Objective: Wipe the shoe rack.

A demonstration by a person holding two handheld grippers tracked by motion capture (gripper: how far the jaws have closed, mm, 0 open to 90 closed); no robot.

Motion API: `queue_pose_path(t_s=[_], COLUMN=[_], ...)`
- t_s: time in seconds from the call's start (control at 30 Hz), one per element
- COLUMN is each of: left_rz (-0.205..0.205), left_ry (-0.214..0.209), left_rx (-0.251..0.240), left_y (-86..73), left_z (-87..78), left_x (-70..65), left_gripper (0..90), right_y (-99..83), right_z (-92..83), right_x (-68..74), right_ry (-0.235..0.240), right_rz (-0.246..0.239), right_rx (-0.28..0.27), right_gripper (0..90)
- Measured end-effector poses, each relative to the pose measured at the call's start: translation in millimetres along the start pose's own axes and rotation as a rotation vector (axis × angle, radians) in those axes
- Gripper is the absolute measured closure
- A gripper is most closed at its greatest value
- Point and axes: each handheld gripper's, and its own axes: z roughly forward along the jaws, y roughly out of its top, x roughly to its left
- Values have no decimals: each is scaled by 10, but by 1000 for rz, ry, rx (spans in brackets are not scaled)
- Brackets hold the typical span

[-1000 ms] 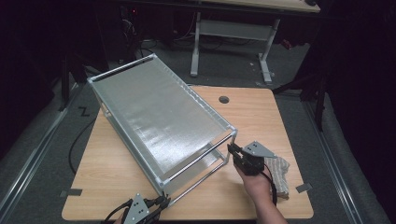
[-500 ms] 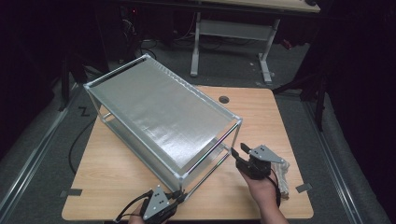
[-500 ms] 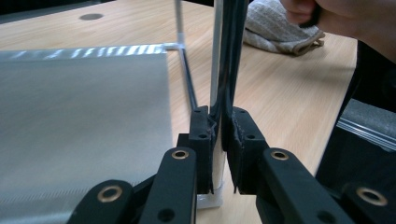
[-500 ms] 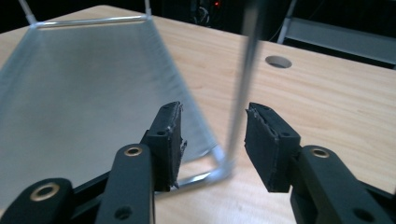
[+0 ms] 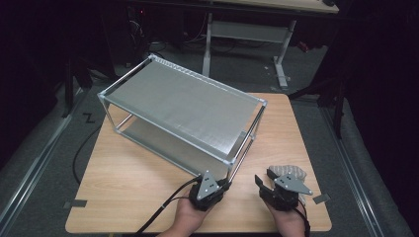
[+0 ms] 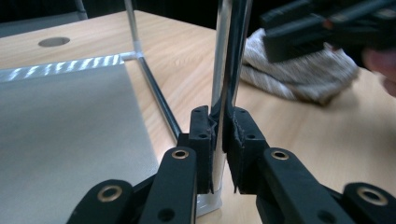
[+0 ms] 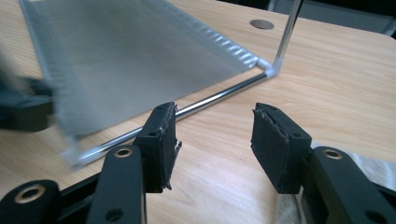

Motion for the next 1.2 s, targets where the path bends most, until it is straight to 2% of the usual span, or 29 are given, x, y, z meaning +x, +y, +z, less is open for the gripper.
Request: queue_pose_path(t_s=[0.2,0.3,0.4,0.5,0.6,0.7,0.8,0.97,1.07,1.2], left_rz=[3,-4,-25,-12,-21,-18,-35,-46,-51,-117], left_ry=[8,10,0,7,11,5,3,44,94,123], left_rx=[-10,-8,7,26,29,25,18,13,9,10], left_y=[117,160,166,111,54,9,-35,-131,-238,-340], left_z=[350,454,477,419,264,37,-218,-594,-794,-958], left_x=[-41,-58,-49,-48,-15,44,176,381,487,609], left_gripper=[803,802,790,667,605,572,553,543,538,537], right_y=[-44,-49,-42,-30,-19,-6,14,53,84,124], right_z=[-72,-85,-85,-64,-40,-22,-26,-26,1,78], right_x=[-67,-96,-105,-74,-27,27,66,150,200,251], right_ry=[-17,-26,-18,1,23,52,74,99,112,120], right_rz=[31,45,56,50,40,25,19,11,5,-3], right_rx=[-6,-12,-14,-13,-15,-14,-25,-46,-58,-63], right_gripper=[471,440,440,442,429,419,421,440,488,526])
